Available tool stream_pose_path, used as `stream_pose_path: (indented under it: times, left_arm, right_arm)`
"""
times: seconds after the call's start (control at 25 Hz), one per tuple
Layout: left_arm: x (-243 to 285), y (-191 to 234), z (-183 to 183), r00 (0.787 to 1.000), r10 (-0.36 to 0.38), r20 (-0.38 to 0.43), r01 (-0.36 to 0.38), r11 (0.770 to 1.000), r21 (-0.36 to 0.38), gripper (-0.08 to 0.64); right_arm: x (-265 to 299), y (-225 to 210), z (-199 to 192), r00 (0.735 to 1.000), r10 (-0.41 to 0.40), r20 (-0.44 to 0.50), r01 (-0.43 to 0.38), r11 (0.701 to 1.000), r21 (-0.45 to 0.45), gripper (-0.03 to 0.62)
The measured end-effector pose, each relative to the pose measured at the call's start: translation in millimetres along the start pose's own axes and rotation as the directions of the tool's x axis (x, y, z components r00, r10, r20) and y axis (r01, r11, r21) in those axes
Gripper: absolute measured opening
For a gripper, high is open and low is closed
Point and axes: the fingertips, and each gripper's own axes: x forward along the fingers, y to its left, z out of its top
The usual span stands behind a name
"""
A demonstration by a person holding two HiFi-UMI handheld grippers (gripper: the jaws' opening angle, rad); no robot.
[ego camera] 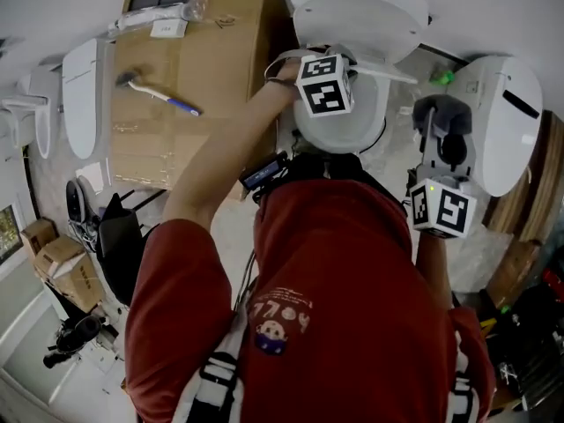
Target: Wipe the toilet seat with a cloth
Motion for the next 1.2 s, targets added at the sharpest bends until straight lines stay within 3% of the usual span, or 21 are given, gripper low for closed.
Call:
stream_pose_path:
  times: [0.12, 0.28, 0.4, 0.64, 0.8, 0.96, 1.2]
  left_arm:
    - [8, -43, -11, 0.983, -0.183, 0.010, 0.183, 0.978, -0.103, 0.107]
    - [28, -123, -45, 0.938, -0.343, -0.059, 0.337, 0.937, -0.092, 0.158]
    - [52, -175, -72, 0.905, -0.404, -0.132, 0.400, 0.915, -0.060, 0.187]
    - [103, -234, -118, 0.852, -0.481, -0.208, 0.478, 0.876, -0.070, 0.256]
    - [135, -264, -142, 0.827, -0.502, -0.252, 0.510, 0.859, -0.038, 0.271]
    - [172, -290, -169, 0.822, -0.491, -0.286, 0.520, 0.854, 0.027, 0.279]
    - [230, -311, -208, 0.821, -0.454, -0.347, 0.504, 0.862, 0.063, 0.296]
  right_arm:
    - [2, 16, -10, 0.999, 0.046, -0.021, -0.046, 0.999, -0.002, 0.087]
    - [0, 36, -32, 0.993, 0.092, -0.074, -0.092, 0.996, 0.007, 0.087]
    - [0, 40, -55, 0.986, 0.109, -0.125, -0.108, 0.994, 0.012, 0.087]
    - [0, 41, -122, 0.966, 0.126, -0.227, -0.125, 0.992, 0.015, 0.087]
    - [0, 40, -169, 0.953, 0.126, -0.274, -0.121, 0.992, 0.035, 0.087]
    - [4, 41, -217, 0.941, 0.122, -0.316, -0.112, 0.992, 0.050, 0.087]
    - [12, 42, -280, 0.932, 0.117, -0.342, -0.101, 0.993, 0.062, 0.087]
